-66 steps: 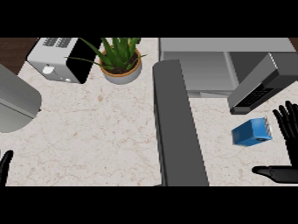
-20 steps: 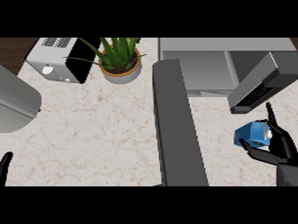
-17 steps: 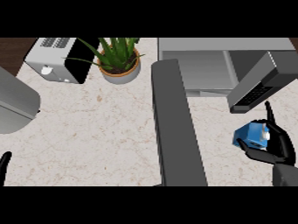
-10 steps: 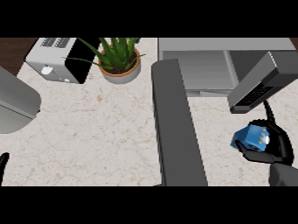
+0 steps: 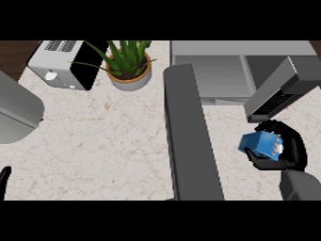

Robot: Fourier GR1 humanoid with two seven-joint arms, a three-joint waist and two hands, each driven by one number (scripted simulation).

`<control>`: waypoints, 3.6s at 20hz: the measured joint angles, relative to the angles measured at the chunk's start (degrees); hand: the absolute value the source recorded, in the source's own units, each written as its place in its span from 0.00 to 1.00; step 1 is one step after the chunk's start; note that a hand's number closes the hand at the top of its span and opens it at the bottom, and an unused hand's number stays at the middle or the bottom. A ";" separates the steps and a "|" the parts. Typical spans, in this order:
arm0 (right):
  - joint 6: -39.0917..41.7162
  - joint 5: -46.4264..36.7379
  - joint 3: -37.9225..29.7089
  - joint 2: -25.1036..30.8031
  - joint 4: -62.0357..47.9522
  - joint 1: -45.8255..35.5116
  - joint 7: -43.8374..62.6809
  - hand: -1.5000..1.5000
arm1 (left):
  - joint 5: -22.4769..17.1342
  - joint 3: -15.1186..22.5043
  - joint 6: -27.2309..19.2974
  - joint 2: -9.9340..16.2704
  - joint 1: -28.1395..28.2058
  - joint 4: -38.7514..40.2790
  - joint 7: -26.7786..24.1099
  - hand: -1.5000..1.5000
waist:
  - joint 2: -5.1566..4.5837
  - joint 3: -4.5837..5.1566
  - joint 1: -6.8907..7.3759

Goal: Pick up the milk, place it into the microwave and close the microwave

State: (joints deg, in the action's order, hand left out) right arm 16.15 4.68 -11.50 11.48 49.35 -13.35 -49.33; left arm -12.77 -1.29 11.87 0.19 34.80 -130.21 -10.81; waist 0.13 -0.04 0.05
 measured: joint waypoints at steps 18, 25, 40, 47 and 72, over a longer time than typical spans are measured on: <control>-14.92 -6.99 4.72 -4.58 7.72 -13.70 18.61 1.00 | -5.07 -6.92 4.12 1.70 -0.47 3.16 -0.45 0.00 | -0.22 0.04 0.90; -18.83 -8.85 2.27 -5.37 -10.01 -28.01 15.57 1.00 | -4.52 -7.11 5.10 1.20 -2.05 4.73 -0.52 0.00 | -0.54 -0.01 1.64; -27.11 -13.11 -1.23 -0.99 -33.91 -44.99 7.27 1.00 | -4.66 -6.81 7.27 2.02 -6.57 7.34 -0.65 0.00 | -2.12 -0.18 4.81; -31.76 -13.33 -2.85 1.01 -37.71 -48.96 7.98 1.00 | -3.99 -6.16 7.20 2.45 -8.77 7.52 0.13 0.00 | -3.07 -0.24 6.72; -50.57 -17.84 -1.98 1.73 -45.47 -53.92 14.52 0.00 | 3.18 -2.48 5.89 3.18 -14.55 8.59 1.96 0.00 | -5.34 -0.35 10.44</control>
State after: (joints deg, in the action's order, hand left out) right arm -34.42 -13.16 -13.49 13.21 3.89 -67.27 -34.81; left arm -9.58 -3.77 17.75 3.36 20.25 -121.62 -8.85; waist -5.21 -0.39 10.49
